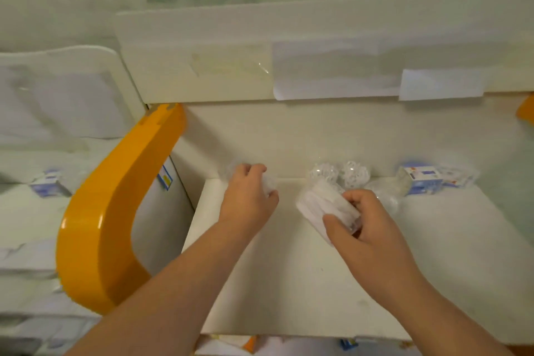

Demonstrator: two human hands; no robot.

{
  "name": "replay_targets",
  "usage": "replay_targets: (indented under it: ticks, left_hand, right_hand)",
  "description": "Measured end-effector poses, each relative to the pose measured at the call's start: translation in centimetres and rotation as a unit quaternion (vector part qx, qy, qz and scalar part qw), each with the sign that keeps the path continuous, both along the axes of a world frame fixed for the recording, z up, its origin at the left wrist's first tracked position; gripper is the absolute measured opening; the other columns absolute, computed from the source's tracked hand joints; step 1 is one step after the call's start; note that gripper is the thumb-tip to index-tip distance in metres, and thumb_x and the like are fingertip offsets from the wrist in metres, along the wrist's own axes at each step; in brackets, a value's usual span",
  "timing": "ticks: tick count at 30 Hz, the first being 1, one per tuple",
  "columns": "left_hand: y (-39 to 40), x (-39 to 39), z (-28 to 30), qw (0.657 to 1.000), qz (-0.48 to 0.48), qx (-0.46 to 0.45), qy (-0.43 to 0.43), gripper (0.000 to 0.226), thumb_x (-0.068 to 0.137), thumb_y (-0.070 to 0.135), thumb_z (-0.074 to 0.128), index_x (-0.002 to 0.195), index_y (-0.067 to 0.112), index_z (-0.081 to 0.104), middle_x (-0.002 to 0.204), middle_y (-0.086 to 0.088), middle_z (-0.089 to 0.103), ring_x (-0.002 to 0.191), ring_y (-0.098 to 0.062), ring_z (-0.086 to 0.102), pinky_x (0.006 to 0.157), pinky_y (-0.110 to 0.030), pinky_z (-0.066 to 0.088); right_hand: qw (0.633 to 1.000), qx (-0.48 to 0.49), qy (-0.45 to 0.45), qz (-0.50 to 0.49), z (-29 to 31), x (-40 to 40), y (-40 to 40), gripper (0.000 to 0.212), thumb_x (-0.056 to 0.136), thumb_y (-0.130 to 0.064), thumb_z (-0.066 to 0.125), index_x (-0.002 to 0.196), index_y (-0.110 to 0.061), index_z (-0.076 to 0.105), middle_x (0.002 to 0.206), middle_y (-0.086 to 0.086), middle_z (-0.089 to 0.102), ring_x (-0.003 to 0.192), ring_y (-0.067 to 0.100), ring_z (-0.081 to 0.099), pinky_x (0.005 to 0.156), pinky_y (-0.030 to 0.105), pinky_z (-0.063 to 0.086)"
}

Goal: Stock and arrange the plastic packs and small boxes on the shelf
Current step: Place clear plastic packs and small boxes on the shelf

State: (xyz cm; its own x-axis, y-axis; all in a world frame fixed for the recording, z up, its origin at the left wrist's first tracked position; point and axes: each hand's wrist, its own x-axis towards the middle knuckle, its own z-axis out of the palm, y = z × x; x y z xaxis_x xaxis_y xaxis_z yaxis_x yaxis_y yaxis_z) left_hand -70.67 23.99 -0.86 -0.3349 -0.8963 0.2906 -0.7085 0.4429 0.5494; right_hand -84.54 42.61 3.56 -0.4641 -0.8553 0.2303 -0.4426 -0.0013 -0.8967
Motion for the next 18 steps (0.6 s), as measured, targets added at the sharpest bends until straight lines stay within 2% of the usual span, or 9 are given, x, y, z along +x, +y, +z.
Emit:
replay_targets:
  ticks: [2,4,7,10,15,18]
  left_hand:
    - [-0.9,-1.1,0.0,1.0,0.016,0.004,-0.011,0.052,0.08,0.032,0.071,0.128,0.021,0.053,0.133,-0.002,0.046,0.106,-0.027,0.058,0.086,-0.032,0.046]
    - [-1.6,-2.2,-0.1,0.999,0.024,0.007,-0.023,0.051,0.08,0.032,0.07,0.128,0.021,0.054,0.133,-0.002,0.046,0.106,-0.027,0.057,0.085,-0.031,0.044]
    - [-2.1,-3.4,-0.3,0.998,0.037,0.017,-0.052,0.05,0.082,0.032,0.068,0.128,0.021,0.052,0.135,-0.003,0.044,0.105,-0.029,0.058,0.085,-0.031,0.044]
    - [-2.2,-4.3,-0.5,0.996,0.053,0.014,-0.077,0.048,0.081,0.028,0.067,0.125,0.016,0.051,0.132,-0.009,0.045,0.106,-0.033,0.057,0.089,-0.038,0.046]
    - [-1.2,-5.1,-0.5,0.993,0.075,0.008,-0.089,0.062,0.08,0.032,0.07,0.135,0.015,0.047,0.14,-0.011,0.041,0.119,-0.035,0.05,0.098,-0.042,0.045]
    - [0.7,-5.6,0.4,0.992,0.069,-0.047,-0.092,0.061,0.082,0.033,0.068,0.136,0.015,0.049,0.141,-0.011,0.042,0.129,-0.032,0.043,0.104,-0.045,0.041]
  right_hand:
    - [1.0,-0.009,-0.006,-0.002,0.2,-1.5,0.5,0.023,0.075,-0.045,0.061,0.097,-0.044,0.053,0.079,-0.016,0.066,0.055,0.006,0.059,0.048,0.02,0.047]
    - [1.0,-0.02,-0.005,-0.006,0.4,-3.1,0.9,0.023,0.075,-0.045,0.06,0.096,-0.042,0.053,0.078,-0.016,0.066,0.054,0.006,0.059,0.046,0.017,0.044]
    - [1.0,-0.024,-0.012,0.0,0.4,-5.6,1.4,0.019,0.08,-0.037,0.065,0.096,-0.038,0.054,0.079,-0.016,0.066,0.055,0.003,0.058,0.048,0.012,0.042]
    - [1.0,-0.012,-0.018,0.002,0.0,-7.8,1.8,0.019,0.086,-0.028,0.067,0.096,-0.038,0.055,0.079,-0.015,0.066,0.055,0.005,0.057,0.049,0.016,0.044]
    - [1.0,0.003,-0.026,0.003,-0.6,-10.8,2.4,0.019,0.085,-0.029,0.067,0.097,-0.039,0.055,0.076,-0.014,0.064,0.049,0.002,0.052,0.045,0.016,0.042]
    - [1.0,0.002,-0.02,-0.013,-1.1,-12.9,2.9,0.018,0.085,-0.03,0.067,0.095,-0.037,0.055,0.073,-0.014,0.063,0.049,0.003,0.051,0.045,0.016,0.042]
